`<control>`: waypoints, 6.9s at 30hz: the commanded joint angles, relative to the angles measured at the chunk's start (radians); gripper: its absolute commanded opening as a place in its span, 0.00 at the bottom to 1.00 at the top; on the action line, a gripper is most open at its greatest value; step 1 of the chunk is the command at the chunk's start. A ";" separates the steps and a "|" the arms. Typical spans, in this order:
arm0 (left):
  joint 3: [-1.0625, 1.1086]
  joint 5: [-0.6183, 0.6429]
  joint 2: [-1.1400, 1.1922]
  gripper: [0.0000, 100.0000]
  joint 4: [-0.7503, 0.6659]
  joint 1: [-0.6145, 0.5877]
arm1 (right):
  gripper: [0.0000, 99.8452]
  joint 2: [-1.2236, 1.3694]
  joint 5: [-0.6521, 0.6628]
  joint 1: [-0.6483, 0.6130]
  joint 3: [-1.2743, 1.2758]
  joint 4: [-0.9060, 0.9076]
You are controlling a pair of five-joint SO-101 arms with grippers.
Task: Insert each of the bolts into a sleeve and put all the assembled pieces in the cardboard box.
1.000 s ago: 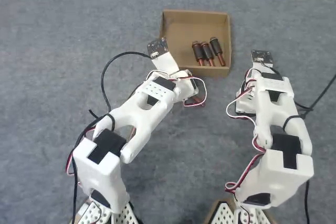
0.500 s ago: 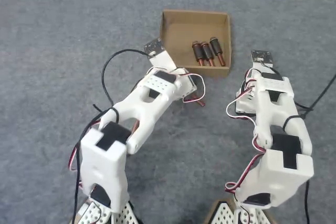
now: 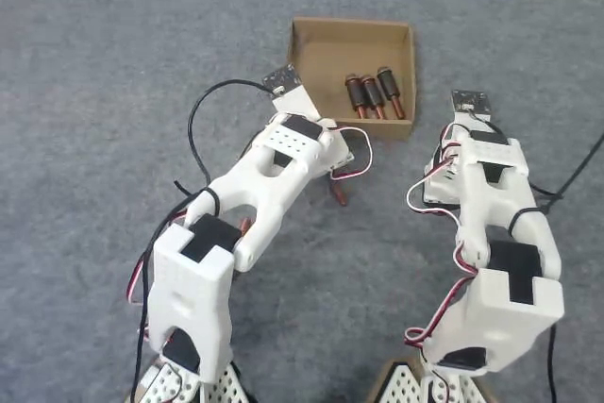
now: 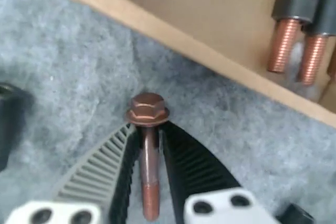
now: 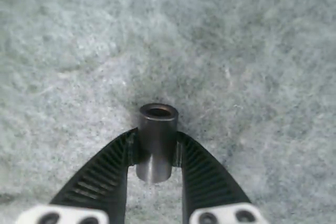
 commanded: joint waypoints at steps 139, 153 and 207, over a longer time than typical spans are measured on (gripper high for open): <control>1.013 -0.605 -0.891 0.01 -0.482 -0.552 | 0.01 -0.136 0.014 -0.395 1.243 -2.569; 1.015 -0.606 -0.901 0.01 -0.813 -0.465 | 0.01 -0.136 -0.100 -0.384 1.243 -2.519; 0.878 -0.795 -1.007 0.01 -1.033 0.169 | 0.01 -0.136 -0.098 -0.435 1.243 -2.468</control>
